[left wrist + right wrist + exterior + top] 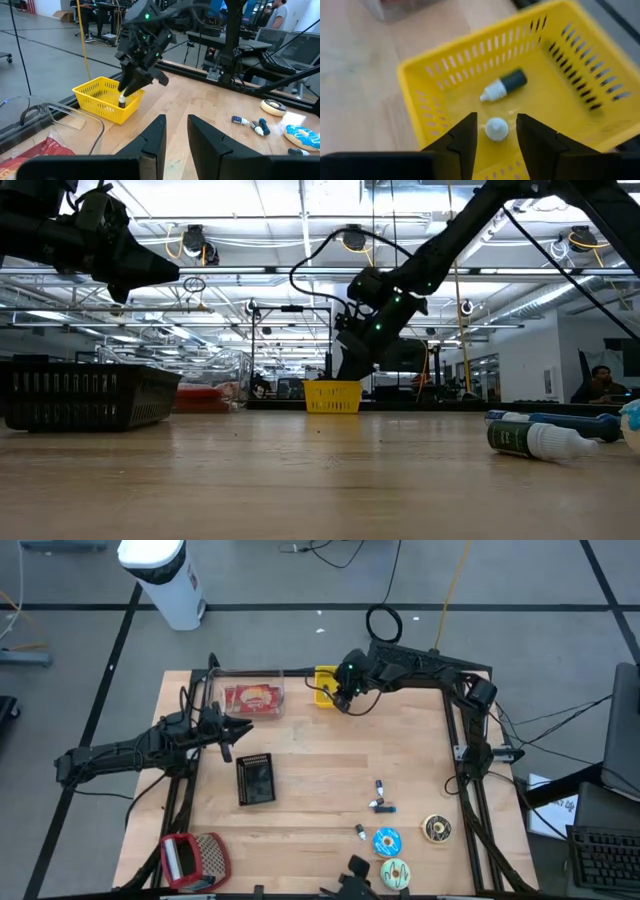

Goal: Pick & Place Food Item
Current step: Put the violet food coloring bottle into the yellow bin, then put the bottom blue food coloring bottle into the yellow bin

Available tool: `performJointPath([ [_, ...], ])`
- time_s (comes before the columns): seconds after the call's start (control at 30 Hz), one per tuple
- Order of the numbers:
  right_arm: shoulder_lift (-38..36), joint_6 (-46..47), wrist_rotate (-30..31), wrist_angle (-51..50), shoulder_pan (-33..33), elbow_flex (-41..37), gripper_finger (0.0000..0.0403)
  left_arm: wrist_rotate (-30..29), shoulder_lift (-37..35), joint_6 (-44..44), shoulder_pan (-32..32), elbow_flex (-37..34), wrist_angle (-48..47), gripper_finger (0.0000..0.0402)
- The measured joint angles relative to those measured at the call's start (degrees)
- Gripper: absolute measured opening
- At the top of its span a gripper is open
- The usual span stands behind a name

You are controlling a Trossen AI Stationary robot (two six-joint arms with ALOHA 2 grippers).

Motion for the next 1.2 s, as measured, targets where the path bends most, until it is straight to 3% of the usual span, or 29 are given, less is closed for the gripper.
performJointPath([
  [0.17, -4.94, -1.3, -0.06, -4.34, 1.17, 0.0, 0.0136, 0.02, 0.0, 0.0, 0.0, 0.0, -0.01, 0.0079],
  [0.3, -11.08, -1.06, -0.17, -13.99, 4.01, 0.04, 0.0133, 0.02, 0.02, 0.0, 0.01, 0.0, -0.02, 0.0079],
  [0.47, -19.06, 2.4, -0.2, -31.66, 11.17, -0.21, 0.0126, 0.02, -0.01, 0.0, 0.0, 0.0, 0.0, 0.0079],
  [0.6, -25.65, 7.97, -0.26, -36.24, 19.48, -4.43, 0.0121, 0.02, 0.0, 0.0, 0.01, 0.0, 0.0, 0.0079],
  [0.83, -36.47, 13.48, -0.18, -28.02, 33.39, -19.79, 0.0118, 0.02, -0.01, 0.0, 0.01, 0.0, 0.0, 0.0079],
  [1.03, -41.37, 14.46, -0.32, -9.75, 41.19, -37.27, 0.0114, 0.02, 0.01, 0.0, 0.01, 0.0, 0.0, 0.0079],
  [1.2, -40.72, 21.79, -0.24, 8.22, 43.88, -47.2, 0.0113, 0.02, -0.01, 0.0, -0.01, 0.0, 0.0, 0.0079],
])
